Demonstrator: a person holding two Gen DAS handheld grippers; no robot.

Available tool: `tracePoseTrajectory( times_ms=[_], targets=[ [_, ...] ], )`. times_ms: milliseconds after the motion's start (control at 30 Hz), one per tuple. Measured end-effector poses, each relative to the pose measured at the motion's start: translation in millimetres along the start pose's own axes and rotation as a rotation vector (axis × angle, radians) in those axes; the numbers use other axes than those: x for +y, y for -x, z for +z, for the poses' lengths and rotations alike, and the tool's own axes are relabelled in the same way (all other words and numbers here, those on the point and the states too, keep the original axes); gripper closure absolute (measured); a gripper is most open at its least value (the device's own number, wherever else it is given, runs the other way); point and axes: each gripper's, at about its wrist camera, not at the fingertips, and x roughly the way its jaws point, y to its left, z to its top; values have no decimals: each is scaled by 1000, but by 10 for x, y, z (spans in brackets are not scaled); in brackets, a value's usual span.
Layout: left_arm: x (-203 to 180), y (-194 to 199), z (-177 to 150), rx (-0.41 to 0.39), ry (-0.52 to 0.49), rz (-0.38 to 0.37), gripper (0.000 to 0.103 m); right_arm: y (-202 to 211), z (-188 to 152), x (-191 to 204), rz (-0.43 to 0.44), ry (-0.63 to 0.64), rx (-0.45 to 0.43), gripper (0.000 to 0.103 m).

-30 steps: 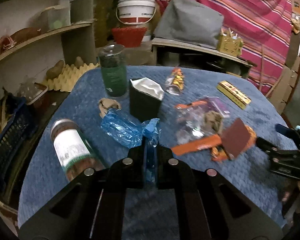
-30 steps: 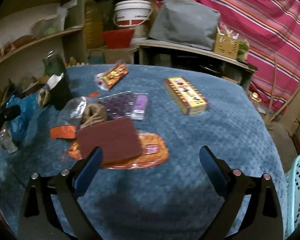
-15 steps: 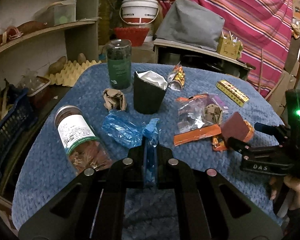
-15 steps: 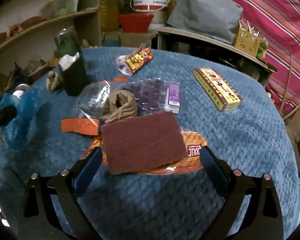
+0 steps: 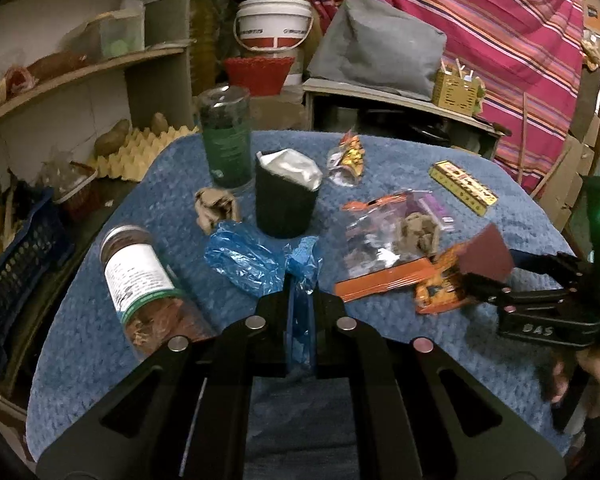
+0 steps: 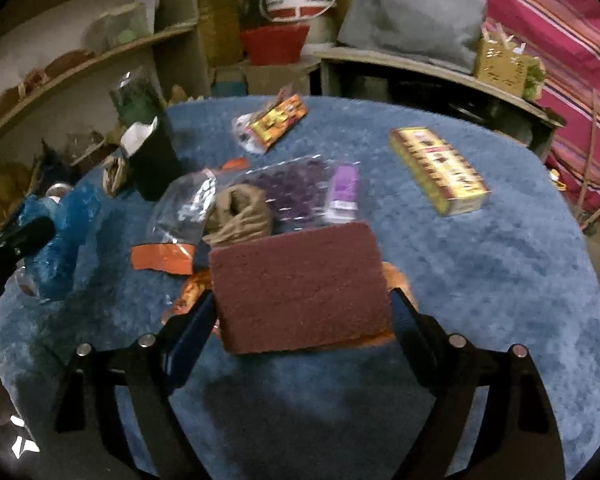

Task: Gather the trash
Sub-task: 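Carry both items over the basket and open both tools to drop them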

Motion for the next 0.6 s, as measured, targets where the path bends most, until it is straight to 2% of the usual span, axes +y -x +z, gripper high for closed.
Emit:
tracePoseTrajectory(
  times_ms=[233,400,600],
  targets=[
    [-499,141,103,-26,-50,-61,99,614,-43,-618,-70,-76,-96,19],
    [-1084,214,168,-49,-110,-122,99,1125,-178,-1165,-199,-104,-161,19],
    [-1956,273,176,-66,-175,-226,99,1596,-444,-1925,-317,-191,-187,18]
  ],
)
